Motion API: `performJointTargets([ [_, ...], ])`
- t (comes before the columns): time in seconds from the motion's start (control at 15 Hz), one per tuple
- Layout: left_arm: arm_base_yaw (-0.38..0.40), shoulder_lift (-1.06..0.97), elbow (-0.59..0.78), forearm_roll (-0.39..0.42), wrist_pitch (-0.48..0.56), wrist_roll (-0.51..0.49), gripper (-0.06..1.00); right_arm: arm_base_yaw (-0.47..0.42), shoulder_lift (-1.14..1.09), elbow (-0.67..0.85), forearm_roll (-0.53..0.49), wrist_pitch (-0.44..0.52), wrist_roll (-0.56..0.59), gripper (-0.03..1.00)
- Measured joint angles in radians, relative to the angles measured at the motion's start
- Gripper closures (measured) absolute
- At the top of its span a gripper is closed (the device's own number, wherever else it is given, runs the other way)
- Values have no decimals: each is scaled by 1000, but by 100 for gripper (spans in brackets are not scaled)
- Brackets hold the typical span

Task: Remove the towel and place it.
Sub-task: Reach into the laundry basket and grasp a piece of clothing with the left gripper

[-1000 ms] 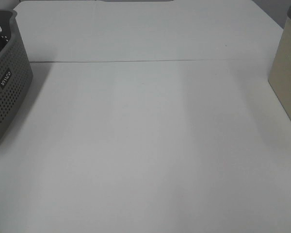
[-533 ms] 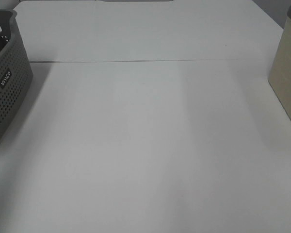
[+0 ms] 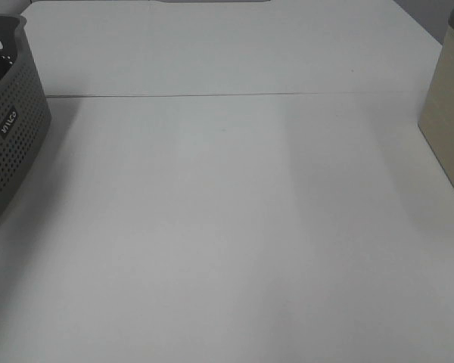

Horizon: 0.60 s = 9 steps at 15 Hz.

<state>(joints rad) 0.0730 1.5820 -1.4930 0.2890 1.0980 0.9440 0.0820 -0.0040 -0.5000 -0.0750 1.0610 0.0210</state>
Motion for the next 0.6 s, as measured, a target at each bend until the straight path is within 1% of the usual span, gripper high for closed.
performJointTargets([
  [0.13,0,115,-41,82,-22,24,-5,0,0,0,0,0,0,9],
  [0.2,0,171,-55,126,-45,28,-5,0,0,0,0,0,0,9],
  [0.27,0,222,-70,151,-78,29,-5,0,0,0,0,0,0,9],
  [0.33,0,275,-93,166,-117,30,-5,0,0,0,0,0,0,9],
  [0.47,0,363,-141,178,-163,34,-5,0,0,0,0,0,0,9],
  [0.6,0,460,-200,181,-173,38,-5,0,0,0,0,0,0,9],
])
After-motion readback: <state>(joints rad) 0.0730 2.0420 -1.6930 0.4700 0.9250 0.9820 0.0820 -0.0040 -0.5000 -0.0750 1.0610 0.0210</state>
